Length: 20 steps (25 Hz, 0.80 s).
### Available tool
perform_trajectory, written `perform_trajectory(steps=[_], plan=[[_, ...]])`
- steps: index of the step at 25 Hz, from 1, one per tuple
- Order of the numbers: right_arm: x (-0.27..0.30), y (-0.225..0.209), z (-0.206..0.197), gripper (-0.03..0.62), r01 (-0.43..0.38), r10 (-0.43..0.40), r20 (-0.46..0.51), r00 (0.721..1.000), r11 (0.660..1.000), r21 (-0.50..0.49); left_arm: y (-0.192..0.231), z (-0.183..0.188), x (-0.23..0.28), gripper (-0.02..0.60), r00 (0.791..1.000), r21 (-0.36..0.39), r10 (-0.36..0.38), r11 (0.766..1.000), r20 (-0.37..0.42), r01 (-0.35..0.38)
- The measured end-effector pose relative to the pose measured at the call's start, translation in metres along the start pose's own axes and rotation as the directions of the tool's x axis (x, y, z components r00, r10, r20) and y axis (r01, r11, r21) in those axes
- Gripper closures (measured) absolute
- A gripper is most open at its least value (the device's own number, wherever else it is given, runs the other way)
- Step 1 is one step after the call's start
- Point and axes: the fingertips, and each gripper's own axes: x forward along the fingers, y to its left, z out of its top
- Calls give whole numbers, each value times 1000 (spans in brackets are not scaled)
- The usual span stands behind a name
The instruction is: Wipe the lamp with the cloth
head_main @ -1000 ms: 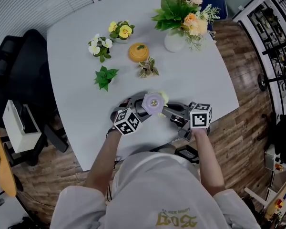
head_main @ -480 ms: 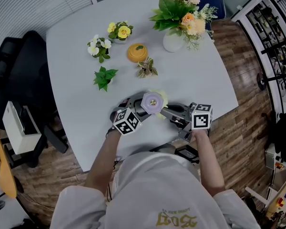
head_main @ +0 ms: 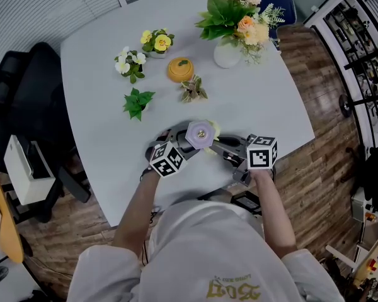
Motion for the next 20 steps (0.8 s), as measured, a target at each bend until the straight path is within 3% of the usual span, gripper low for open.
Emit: perform_trajectory(steps=[20], plan=[[1,33,-13,548,-88,87,-23,996,995,-47,-1,0,1,276,1000,-7,-1,1000,-7,1]])
